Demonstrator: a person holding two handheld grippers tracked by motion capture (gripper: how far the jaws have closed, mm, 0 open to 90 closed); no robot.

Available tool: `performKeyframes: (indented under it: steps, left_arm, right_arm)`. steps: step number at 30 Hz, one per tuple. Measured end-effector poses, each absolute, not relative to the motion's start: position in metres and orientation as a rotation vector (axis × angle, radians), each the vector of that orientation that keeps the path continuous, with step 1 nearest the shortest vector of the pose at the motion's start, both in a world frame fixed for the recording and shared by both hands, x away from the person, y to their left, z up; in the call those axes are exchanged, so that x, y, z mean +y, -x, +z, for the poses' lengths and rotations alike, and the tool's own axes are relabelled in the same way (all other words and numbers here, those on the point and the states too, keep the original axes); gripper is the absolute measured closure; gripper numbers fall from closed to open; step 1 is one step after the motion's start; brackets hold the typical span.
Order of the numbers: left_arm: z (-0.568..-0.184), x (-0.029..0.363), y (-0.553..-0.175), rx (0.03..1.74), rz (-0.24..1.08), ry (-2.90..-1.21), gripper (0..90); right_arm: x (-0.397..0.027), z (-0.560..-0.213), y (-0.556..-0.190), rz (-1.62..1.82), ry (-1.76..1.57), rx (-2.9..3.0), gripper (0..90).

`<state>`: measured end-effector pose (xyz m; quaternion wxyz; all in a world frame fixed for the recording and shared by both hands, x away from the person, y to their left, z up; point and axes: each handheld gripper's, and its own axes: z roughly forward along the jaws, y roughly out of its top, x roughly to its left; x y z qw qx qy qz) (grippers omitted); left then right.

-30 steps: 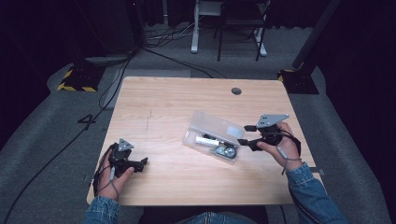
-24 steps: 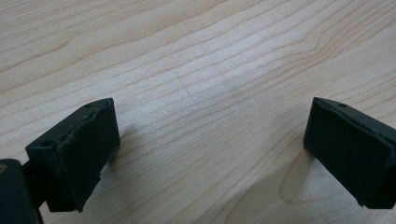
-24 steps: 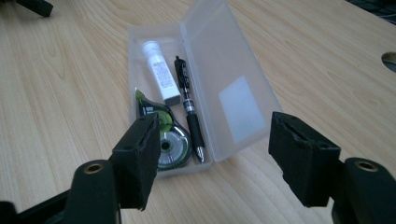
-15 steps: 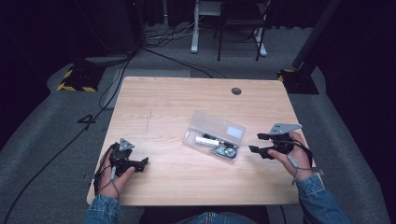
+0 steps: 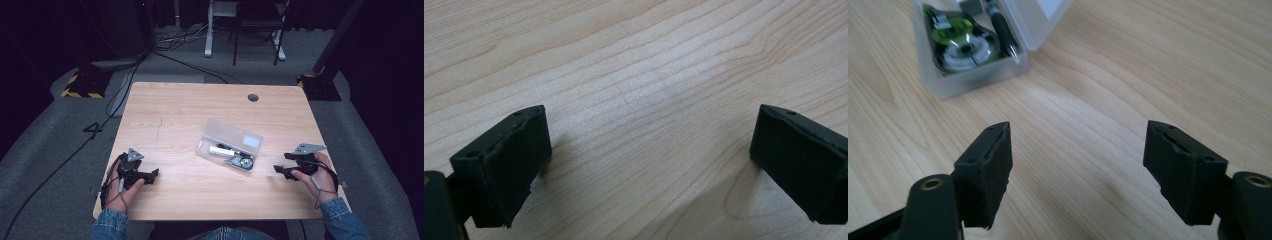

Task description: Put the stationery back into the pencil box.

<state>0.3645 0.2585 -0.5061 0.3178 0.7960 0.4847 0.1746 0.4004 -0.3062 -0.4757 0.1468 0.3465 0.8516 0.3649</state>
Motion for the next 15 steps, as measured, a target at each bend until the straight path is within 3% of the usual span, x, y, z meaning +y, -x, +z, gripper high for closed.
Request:
performKeyframes:
  steps: [15]
  left_arm:
    - [-0.506,0.259,-0.364,1.275,0.459,-2.096,3.2]
  right_arm:
    - [-0.311,-0.499,-0.4,1.013,-1.012,2.445,22.8]
